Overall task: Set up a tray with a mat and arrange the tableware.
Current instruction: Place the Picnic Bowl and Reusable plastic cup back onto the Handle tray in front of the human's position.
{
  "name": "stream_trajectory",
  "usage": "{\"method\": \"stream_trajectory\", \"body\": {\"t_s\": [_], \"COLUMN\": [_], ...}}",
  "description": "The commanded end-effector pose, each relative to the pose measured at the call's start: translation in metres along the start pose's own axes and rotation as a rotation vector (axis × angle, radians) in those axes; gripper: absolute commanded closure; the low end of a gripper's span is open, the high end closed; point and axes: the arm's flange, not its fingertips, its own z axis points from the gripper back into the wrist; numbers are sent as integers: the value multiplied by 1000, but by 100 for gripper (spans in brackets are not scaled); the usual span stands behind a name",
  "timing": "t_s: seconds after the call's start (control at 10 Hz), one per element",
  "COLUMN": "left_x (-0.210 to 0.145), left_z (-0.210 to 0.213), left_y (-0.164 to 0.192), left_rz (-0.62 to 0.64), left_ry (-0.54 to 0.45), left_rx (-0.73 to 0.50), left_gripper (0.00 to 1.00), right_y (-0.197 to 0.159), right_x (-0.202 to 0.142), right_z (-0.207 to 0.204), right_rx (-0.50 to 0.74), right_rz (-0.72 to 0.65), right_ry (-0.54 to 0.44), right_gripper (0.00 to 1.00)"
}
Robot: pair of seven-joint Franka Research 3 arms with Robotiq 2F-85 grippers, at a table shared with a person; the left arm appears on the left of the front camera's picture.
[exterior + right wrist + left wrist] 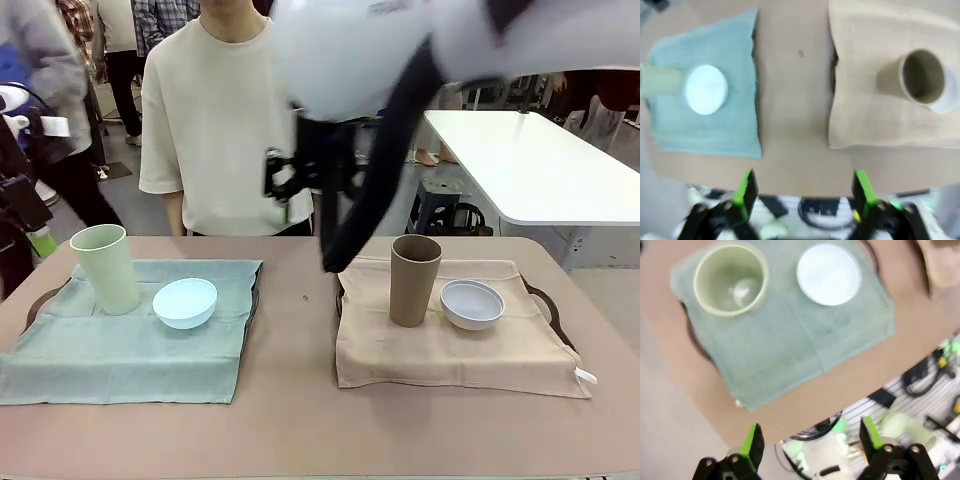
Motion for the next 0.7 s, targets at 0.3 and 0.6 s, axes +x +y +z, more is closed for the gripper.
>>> {"method": "stream_trajectory", "body": {"t_s": [0.3, 0.6], "left_x": [-12, -12], "left_z": [11, 9], "left_y": [34, 33], "left_rz": [229, 188], "left_ry": [5, -21], "left_rx": [87, 58], "left_gripper": [0, 0], "right_y": [-155, -136], "right_x": [-33, -24], "right_z": [17, 21], "right_rx": [103, 90], "right_rz": [-68, -75], "right_ry": [5, -2], "right_gripper": [3, 3]}}
